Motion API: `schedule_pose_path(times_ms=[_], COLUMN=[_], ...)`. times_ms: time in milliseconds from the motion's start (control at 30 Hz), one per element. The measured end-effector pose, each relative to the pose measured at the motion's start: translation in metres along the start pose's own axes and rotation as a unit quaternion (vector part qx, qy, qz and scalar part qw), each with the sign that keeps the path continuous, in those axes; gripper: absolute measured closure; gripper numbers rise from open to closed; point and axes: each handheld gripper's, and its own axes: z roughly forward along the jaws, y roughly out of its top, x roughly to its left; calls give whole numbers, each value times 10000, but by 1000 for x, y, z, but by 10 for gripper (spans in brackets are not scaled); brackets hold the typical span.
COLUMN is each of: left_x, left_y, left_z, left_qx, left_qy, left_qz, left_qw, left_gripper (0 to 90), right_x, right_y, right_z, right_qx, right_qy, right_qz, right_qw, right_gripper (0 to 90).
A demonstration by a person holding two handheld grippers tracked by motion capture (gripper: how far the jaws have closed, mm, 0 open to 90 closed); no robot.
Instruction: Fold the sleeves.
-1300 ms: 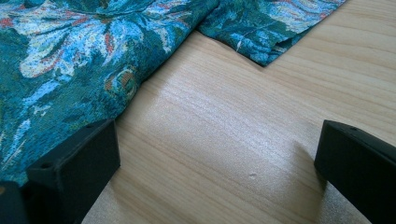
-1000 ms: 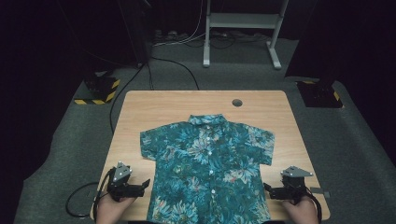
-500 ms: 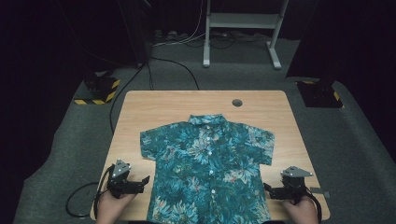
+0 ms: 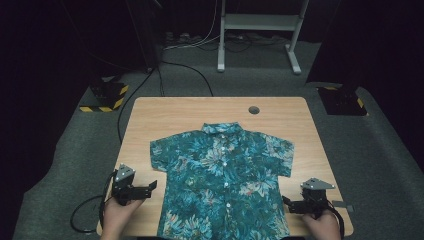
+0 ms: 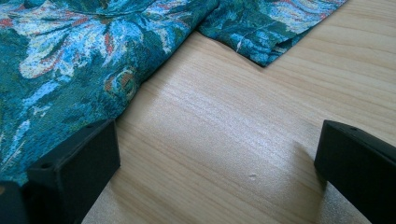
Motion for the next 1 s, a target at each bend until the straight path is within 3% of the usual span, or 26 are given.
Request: schedule_pose_path(times_ms=[300, 633, 1000], left_x=[5, 13, 13], left_y=[8, 19, 40], left_z=[8, 26, 38], left_qx=[-5, -51, -67], left_qy=[-64, -73, -20], left_qz=[7, -116, -2], left_qw=[10000, 9999, 10000], left_gripper=[7, 7, 7], right_x=[0, 0, 0], right_y=[0, 0, 0], right_z=[0, 0, 0], right_qx=[0, 1, 0], right_qy=[0, 0, 0], right_qz=[1, 0, 1], right_qw=[10000, 10000, 10000], right_gripper=[0, 0, 0])
